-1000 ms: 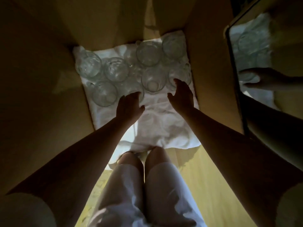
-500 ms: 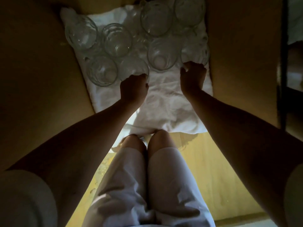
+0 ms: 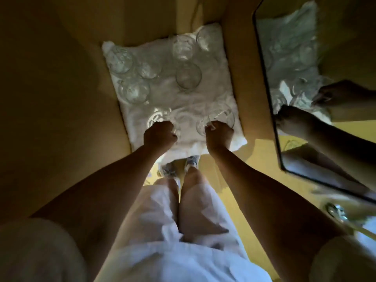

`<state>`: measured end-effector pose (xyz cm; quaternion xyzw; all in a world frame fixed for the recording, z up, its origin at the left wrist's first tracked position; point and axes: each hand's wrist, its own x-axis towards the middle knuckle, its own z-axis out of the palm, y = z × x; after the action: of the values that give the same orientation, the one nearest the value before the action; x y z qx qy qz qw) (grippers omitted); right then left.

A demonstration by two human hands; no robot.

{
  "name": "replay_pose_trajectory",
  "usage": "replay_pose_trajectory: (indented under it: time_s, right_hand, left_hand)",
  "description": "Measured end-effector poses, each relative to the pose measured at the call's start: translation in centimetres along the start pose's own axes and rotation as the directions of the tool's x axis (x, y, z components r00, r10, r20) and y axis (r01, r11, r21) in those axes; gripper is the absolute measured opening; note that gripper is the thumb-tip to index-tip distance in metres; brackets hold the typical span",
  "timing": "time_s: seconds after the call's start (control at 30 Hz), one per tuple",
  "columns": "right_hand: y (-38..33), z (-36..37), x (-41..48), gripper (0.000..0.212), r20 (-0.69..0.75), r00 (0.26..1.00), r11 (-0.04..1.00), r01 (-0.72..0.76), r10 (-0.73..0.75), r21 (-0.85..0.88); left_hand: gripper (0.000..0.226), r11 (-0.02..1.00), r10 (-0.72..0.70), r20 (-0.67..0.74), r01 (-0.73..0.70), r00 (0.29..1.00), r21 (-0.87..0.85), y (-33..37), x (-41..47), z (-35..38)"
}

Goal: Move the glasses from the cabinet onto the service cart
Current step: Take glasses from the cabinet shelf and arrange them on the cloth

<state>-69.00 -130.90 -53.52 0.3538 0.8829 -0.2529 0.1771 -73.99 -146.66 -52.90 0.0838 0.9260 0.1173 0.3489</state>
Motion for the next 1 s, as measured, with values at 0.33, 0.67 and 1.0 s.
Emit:
replay_pose_trajectory:
  time_s: [0.33,0.67,1.0]
  right_hand:
    - [2.0,-6.8,-9.8,0.026,-0.014,0.988,0.986,0.153,-0.153,0.072]
    - [13.2,-12.0,-20.4,0.026,0.144,0.971,0.978,0.171,-0.188,0.123]
    - [26.8,-21.0,-23.5,0.030,0.147,0.985,0.565,-0.169,0.086,0.808]
  left_hand:
    - [0.019,0.999,0.043,-0.028,-0.043,0.999,-0.022,2.0,-11.0,-3.2]
    - [0.007,0.998,0.000,0.056,0.004,0.998,-0.067,6.2,-22.8,1.7]
    - [0.017,0.957,0.262,0.125,-0.240,0.957,-0.165,19.7,-28.9,6.3]
